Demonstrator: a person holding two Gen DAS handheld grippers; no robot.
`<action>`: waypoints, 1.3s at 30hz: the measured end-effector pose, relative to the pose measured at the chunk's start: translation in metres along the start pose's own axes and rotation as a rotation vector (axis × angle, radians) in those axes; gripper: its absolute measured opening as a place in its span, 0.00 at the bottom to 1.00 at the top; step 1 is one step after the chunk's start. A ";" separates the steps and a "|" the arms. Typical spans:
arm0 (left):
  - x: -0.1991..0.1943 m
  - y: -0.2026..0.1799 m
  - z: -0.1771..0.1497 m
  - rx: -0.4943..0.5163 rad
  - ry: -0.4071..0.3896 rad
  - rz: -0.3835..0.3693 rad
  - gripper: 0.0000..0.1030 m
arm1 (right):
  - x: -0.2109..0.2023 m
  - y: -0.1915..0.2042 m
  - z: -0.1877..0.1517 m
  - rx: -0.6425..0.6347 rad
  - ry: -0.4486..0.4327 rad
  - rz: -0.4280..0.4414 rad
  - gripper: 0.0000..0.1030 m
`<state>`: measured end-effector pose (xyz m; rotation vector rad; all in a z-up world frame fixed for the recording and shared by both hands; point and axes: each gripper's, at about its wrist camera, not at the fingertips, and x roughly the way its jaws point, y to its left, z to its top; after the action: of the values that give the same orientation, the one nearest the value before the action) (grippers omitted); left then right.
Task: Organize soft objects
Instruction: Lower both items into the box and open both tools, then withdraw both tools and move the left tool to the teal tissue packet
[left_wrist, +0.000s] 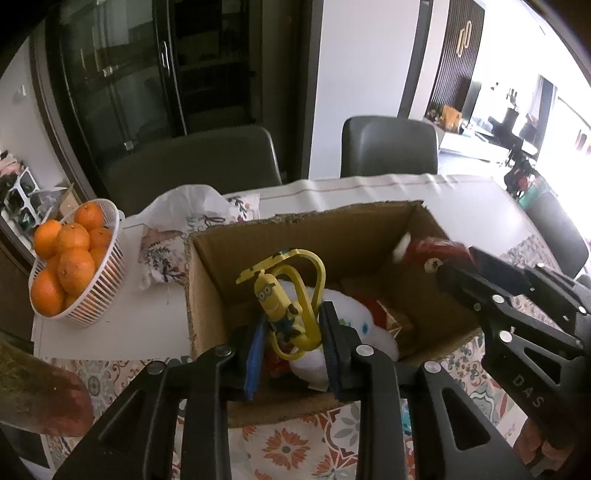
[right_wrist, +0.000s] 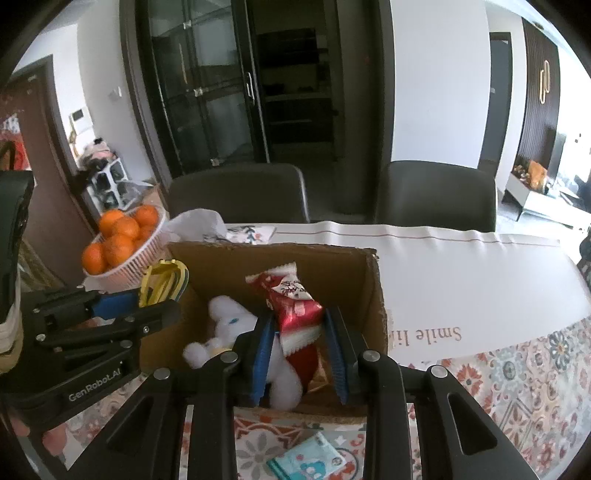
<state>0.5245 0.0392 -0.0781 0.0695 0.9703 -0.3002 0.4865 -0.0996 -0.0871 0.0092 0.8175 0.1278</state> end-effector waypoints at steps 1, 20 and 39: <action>0.003 0.000 0.001 0.002 0.011 0.010 0.33 | 0.002 0.001 0.000 -0.007 0.000 -0.012 0.34; -0.048 -0.012 -0.034 0.015 -0.090 0.040 0.57 | -0.035 -0.011 -0.021 0.090 -0.029 -0.092 0.56; -0.059 -0.065 -0.088 0.137 -0.110 -0.066 0.72 | -0.086 -0.047 -0.094 0.247 -0.009 -0.162 0.69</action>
<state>0.4043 0.0066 -0.0747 0.1446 0.8432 -0.4269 0.3652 -0.1603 -0.0921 0.1763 0.8181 -0.1264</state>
